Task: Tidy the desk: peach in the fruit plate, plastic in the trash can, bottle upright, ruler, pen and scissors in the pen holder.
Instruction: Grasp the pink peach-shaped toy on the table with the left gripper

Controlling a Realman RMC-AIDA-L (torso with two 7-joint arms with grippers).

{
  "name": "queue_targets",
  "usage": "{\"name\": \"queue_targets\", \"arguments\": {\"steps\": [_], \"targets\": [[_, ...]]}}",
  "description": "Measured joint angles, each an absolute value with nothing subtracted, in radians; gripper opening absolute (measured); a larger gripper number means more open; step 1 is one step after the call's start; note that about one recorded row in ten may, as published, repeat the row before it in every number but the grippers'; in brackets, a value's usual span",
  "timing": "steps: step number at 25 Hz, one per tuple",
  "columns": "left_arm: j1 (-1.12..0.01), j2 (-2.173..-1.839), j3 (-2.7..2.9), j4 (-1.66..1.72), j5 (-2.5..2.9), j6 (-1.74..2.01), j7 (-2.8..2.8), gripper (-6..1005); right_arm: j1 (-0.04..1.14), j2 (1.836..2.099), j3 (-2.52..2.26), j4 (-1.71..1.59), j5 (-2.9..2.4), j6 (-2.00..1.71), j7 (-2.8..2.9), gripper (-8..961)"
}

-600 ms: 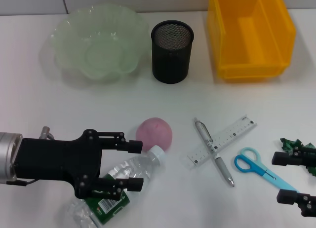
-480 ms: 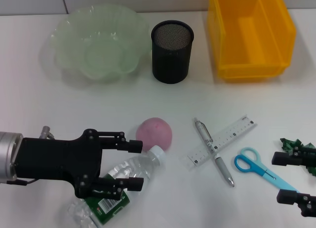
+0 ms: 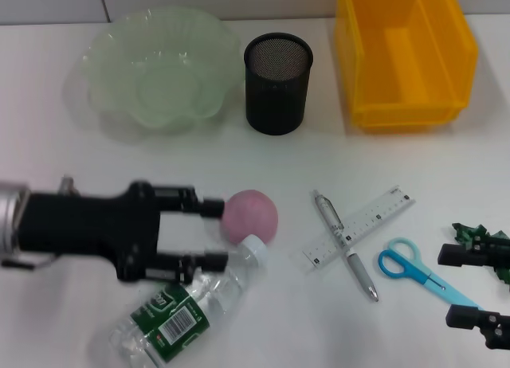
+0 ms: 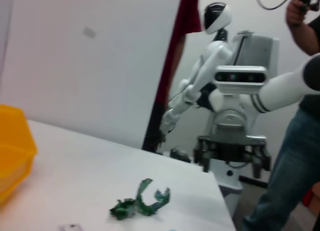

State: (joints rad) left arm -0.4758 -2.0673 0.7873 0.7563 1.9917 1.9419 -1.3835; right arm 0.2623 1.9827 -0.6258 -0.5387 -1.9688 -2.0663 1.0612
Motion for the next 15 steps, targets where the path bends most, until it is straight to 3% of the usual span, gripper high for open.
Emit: {"name": "queue_targets", "arguments": {"steps": [5, 15], "targets": [[-0.581, -2.069, 0.805, 0.952, 2.023, 1.865, -1.738, 724, 0.255, 1.982, -0.609, -0.54, -1.967, -2.066, 1.062, 677], [-0.73, -2.07, 1.004, 1.004, 2.205, 1.633, -2.06, 723, 0.198, 1.988, -0.419, -0.509, -1.968, -2.069, 1.002, 676]]}}
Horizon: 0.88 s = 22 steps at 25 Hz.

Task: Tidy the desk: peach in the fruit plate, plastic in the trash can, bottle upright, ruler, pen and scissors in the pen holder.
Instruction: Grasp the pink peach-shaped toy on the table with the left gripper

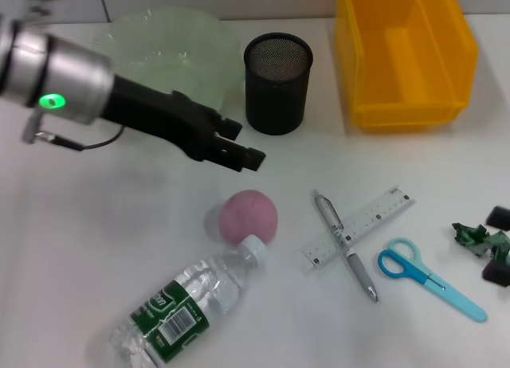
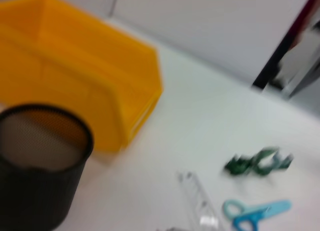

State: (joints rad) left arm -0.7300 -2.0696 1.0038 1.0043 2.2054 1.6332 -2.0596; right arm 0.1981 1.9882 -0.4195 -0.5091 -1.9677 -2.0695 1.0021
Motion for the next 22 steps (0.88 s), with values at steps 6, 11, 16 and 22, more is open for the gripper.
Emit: {"name": "queue_targets", "arguments": {"steps": [6, 11, 16, 22], "targets": [[-0.767, -2.076, 1.219, 1.002, 2.248, 1.494, -2.135, 723, 0.184, 1.988, -0.39, -0.501, -1.969, -2.074, 0.989, 676], [-0.767, -2.077, 1.285, 0.986, 2.252, 1.436, -2.151, 722, 0.187, 1.988, -0.389, -0.5, -1.97, -2.068, 0.989, 675], [-0.765, -2.078, 1.327, 0.965, 2.278, 1.405, -2.153, 667, 0.197, 1.988, -0.389, -0.5, -1.971, -2.064, 0.989, 675], [-0.76, -2.079, 1.356, 0.949, 2.288, 1.379, -2.155, 608, 0.206, 1.988, -0.39, -0.5, -1.971, -2.061, 0.989, 674]]}}
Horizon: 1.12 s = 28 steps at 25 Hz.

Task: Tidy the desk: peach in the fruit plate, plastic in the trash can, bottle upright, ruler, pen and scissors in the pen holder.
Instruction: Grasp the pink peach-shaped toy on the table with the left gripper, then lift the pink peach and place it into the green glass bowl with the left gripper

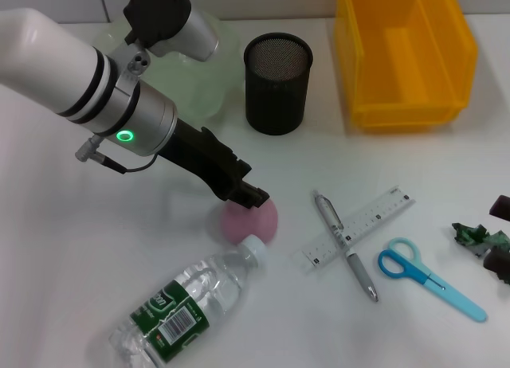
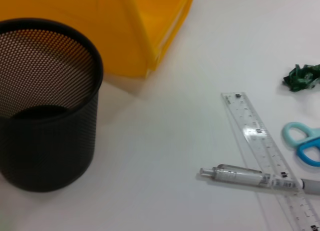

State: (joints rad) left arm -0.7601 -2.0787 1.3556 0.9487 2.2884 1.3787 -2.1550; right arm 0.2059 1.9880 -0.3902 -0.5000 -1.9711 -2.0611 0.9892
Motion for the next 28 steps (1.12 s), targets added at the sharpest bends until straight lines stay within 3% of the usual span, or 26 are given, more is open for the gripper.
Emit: {"name": "queue_targets", "arguments": {"steps": [6, 11, 22, 25, 28], "targets": [[-0.764, -2.078, 1.359, 0.913, 2.3, 1.364, -2.157, 570, 0.21, 1.988, -0.397, -0.5, -1.971, -2.05, 0.991, 674], [-0.765, -2.078, 1.361, 0.907, 2.313, 1.363, -2.157, 446, 0.21, 1.988, -0.397, -0.5, -1.971, -2.049, 0.994, 673], [-0.749, -2.077, 1.369, 0.919, 2.306, 1.364, -2.147, 69, 0.205, 1.989, -0.391, -0.492, -1.971, -2.05, 0.994, 673], [-0.747, -2.076, 1.366, 0.923, 2.303, 1.366, -2.146, 22, 0.203, 1.99, -0.391, -0.492, -1.971, -2.051, 0.994, 672], [-0.725, -2.075, 1.346, 0.96, 2.271, 1.363, -2.143, 36, 0.201, 1.994, -0.39, -0.492, -1.971, -2.052, 0.993, 672]]}}
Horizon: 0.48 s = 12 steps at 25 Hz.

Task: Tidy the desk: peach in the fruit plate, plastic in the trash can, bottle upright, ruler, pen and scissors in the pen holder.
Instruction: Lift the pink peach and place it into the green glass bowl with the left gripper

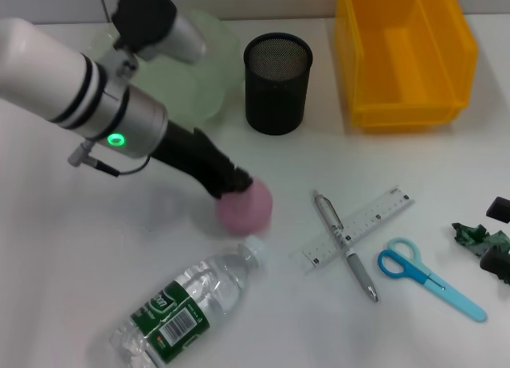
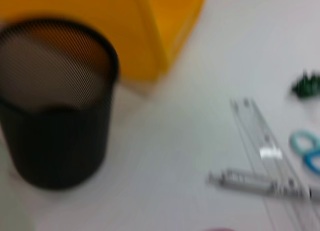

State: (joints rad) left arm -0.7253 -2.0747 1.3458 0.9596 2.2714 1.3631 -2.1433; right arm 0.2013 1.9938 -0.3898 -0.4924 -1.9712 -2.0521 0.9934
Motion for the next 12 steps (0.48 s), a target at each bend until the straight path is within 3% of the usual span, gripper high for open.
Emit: {"name": "queue_targets", "arguments": {"steps": [12], "targets": [[-0.671, -2.063, 0.915, 1.219, 2.193, 1.46, -2.129, 91, 0.194, 1.998, -0.39, -0.492, -1.971, -2.061, 0.994, 671]]}}
